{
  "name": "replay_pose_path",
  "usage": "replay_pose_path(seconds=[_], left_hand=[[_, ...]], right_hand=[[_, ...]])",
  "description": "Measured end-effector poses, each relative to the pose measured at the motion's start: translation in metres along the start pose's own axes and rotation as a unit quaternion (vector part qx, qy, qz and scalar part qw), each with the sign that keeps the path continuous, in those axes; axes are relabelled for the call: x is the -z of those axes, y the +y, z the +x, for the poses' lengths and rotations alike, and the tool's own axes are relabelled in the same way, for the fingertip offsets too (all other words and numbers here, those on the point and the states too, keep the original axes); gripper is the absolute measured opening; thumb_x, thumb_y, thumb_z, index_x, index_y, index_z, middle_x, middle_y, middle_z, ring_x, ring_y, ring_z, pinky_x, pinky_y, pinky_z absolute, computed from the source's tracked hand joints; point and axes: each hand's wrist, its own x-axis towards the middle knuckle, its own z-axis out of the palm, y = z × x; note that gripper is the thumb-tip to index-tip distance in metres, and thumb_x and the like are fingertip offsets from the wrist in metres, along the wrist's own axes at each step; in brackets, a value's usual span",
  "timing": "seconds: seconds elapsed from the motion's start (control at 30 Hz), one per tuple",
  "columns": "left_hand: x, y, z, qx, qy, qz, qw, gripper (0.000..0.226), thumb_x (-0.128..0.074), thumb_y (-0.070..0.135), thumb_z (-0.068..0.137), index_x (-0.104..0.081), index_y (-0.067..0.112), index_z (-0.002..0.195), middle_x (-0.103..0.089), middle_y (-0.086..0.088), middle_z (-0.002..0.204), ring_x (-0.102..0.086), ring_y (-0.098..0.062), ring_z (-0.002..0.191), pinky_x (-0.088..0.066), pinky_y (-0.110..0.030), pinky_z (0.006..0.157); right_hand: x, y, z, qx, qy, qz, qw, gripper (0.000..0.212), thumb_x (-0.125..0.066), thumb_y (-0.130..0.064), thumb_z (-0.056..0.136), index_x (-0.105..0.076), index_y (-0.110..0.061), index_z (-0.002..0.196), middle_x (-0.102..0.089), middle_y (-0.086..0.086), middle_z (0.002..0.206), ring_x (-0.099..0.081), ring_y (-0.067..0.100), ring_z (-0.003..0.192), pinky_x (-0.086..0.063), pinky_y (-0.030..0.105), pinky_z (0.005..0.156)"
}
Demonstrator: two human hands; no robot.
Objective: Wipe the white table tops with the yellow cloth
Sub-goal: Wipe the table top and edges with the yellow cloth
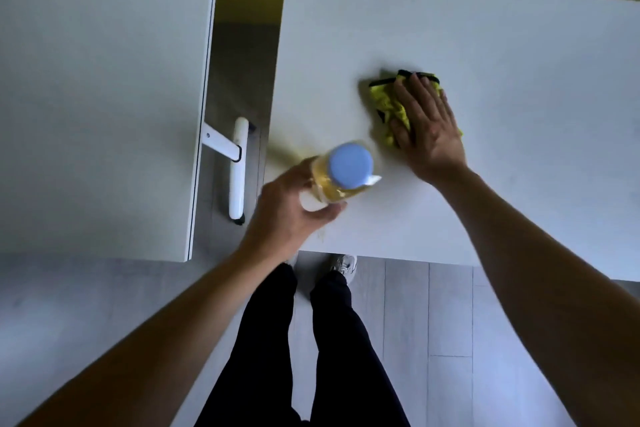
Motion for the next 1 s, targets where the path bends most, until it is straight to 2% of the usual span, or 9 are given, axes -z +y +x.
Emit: replay_pose_path(seconds=[0.13,0.2,0.23,0.37,0.47,0.57,0.7,0.87,1.0], left_hand=[[-0.019,0.004,0.0,-0.047,-0.079,-0.013,0.996,0.074,-0.092,0.029,0.079,-0.06,0.022,0.145,-0.064,0.013,0.142,-0.063,-0.001,0.123,-0.051,-0.022,0.104],[-0.024,-0.008,-0.002,-0.076,-0.103,0.038,0.991,0.084,-0.085,0.029,0.084,-0.046,0.021,0.157,-0.05,0.002,0.158,-0.053,-0.014,0.139,-0.046,-0.031,0.113],[-0.022,-0.018,-0.003,-0.101,-0.087,0.09,0.987,0.079,-0.079,0.026,0.088,-0.044,0.017,0.158,-0.045,-0.004,0.162,-0.048,-0.022,0.144,-0.043,-0.035,0.117],[-0.012,-0.063,-0.01,-0.116,-0.002,0.254,0.96,0.052,-0.051,0.018,0.1,-0.052,0.006,0.15,-0.044,-0.014,0.162,-0.043,-0.033,0.149,-0.039,-0.049,0.121],[-0.017,-0.073,-0.013,-0.139,0.015,0.275,0.951,0.051,-0.051,0.018,0.102,-0.052,0.004,0.151,-0.044,-0.015,0.162,-0.044,-0.034,0.148,-0.037,-0.047,0.123],[-0.022,-0.073,-0.012,-0.134,0.037,0.284,0.949,0.048,-0.051,0.018,0.102,-0.057,0.004,0.147,-0.049,-0.016,0.158,-0.049,-0.036,0.144,-0.041,-0.047,0.12],[-0.028,-0.069,-0.005,-0.123,0.054,0.304,0.943,0.042,-0.049,0.018,0.103,-0.063,0.004,0.139,-0.054,-0.017,0.153,-0.054,-0.037,0.14,-0.044,-0.048,0.116],[-0.033,-0.067,0.009,-0.143,0.072,0.291,0.943,0.037,-0.049,0.012,0.107,-0.062,-0.002,0.138,-0.053,-0.019,0.154,-0.05,-0.037,0.144,-0.042,-0.049,0.119],[-0.031,-0.062,0.05,-0.161,0.051,0.268,0.949,0.037,-0.047,0.009,0.106,-0.06,-0.005,0.137,-0.051,-0.024,0.153,-0.044,-0.038,0.147,-0.036,-0.05,0.122]], right_hand=[[0.013,0.019,-0.012,-0.028,-0.012,-0.012,0.999,0.053,-0.039,-0.039,0.108,-0.03,-0.022,0.157,-0.024,0.003,0.165,-0.015,0.019,0.154,-0.016,0.046,0.125],[0.012,0.021,-0.014,-0.036,-0.004,-0.015,0.999,0.053,-0.038,-0.037,0.109,-0.028,-0.02,0.158,-0.023,0.003,0.166,-0.014,0.019,0.155,-0.016,0.047,0.125],[0.011,0.021,-0.013,-0.022,-0.006,-0.013,1.0,0.053,-0.039,-0.035,0.109,-0.028,-0.018,0.158,-0.023,0.005,0.165,-0.015,0.021,0.155,-0.017,0.049,0.124],[-0.008,-0.017,0.028,0.173,-0.067,0.016,0.983,0.053,-0.047,-0.037,0.107,-0.038,-0.014,0.154,-0.032,0.013,0.161,-0.026,0.031,0.151,-0.026,0.055,0.119],[-0.032,-0.079,0.071,0.324,-0.126,0.013,0.937,0.054,-0.04,-0.043,0.108,-0.037,-0.016,0.155,-0.03,0.011,0.162,-0.023,0.028,0.152,-0.022,0.05,0.123],[-0.042,-0.107,0.09,0.382,-0.141,0.015,0.913,0.053,-0.037,-0.043,0.109,-0.035,-0.018,0.156,-0.028,0.007,0.164,-0.019,0.026,0.154,-0.017,0.047,0.125],[-0.025,-0.068,0.06,0.32,-0.119,0.026,0.94,0.052,-0.042,-0.04,0.108,-0.037,-0.018,0.155,-0.029,0.008,0.163,-0.021,0.025,0.153,-0.02,0.047,0.124],[0.027,0.042,-0.015,0.125,-0.087,-0.004,0.988,0.054,-0.047,-0.034,0.105,-0.035,-0.019,0.155,-0.027,0.008,0.164,-0.02,0.024,0.153,-0.023,0.054,0.121],[0.039,0.063,-0.034,-0.046,-0.053,-0.009,0.997,0.054,-0.041,-0.035,0.105,-0.035,-0.019,0.156,-0.024,0.008,0.165,-0.015,0.022,0.155,-0.016,0.051,0.124]])
